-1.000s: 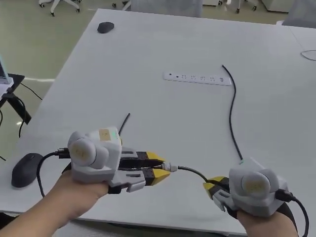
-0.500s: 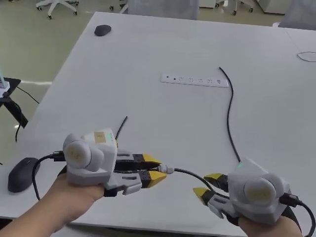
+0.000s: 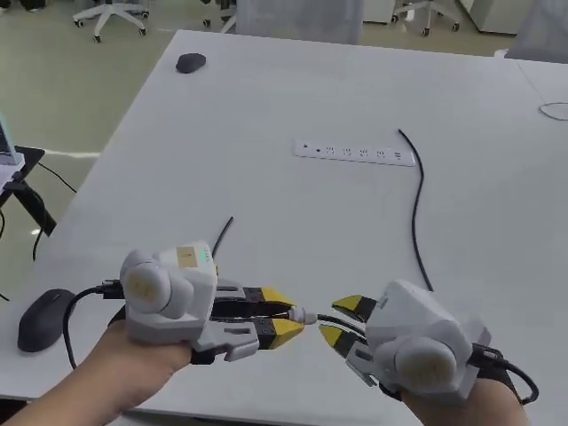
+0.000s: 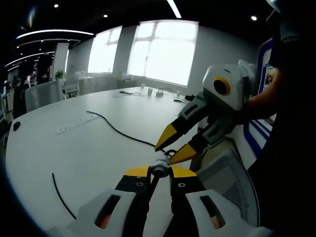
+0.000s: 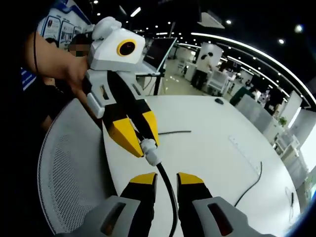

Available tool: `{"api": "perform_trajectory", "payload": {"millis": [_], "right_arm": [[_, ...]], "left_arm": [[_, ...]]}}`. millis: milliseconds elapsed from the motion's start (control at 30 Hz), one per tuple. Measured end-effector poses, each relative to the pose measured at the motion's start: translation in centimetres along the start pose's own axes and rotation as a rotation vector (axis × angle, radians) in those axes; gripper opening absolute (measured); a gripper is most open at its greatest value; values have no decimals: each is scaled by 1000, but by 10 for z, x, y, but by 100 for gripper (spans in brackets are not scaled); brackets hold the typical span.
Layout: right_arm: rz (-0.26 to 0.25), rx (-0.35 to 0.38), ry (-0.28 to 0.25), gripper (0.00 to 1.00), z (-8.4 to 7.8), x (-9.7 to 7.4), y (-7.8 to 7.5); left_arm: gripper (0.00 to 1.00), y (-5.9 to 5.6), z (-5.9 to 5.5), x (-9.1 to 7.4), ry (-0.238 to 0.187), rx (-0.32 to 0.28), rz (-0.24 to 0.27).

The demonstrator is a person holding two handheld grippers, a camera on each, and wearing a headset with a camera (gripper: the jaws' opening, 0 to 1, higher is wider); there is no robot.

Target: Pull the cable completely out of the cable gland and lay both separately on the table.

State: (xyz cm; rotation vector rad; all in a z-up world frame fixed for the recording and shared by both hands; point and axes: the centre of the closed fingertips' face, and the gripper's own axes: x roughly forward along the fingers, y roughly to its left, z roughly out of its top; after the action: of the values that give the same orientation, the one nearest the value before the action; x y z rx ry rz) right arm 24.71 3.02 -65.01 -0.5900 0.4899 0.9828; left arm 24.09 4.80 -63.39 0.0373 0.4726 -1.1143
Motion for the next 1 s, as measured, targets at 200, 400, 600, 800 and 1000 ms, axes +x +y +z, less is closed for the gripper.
{"api": "perform_trajectory", "payload": {"millis": [200,400,600,800,1000], "right_arm": [[11,-27,6,7,-1,-1,2],[17,-54,9,6,-2,0,6],[15,-69,17,2,-3,1,6],[18,-44,16,1,-6,2,6],[19,15,25,0,-10,4,5]], "left_arm": [[15,-1,-2,0,9,1,-2],[15,-3,-3,3,15,6,-9],[15,-4,-5,4,20,6,-11],[15,-3,-6,6,27,5,-11],[15,-3,-6,9,38,14,-11]]}}
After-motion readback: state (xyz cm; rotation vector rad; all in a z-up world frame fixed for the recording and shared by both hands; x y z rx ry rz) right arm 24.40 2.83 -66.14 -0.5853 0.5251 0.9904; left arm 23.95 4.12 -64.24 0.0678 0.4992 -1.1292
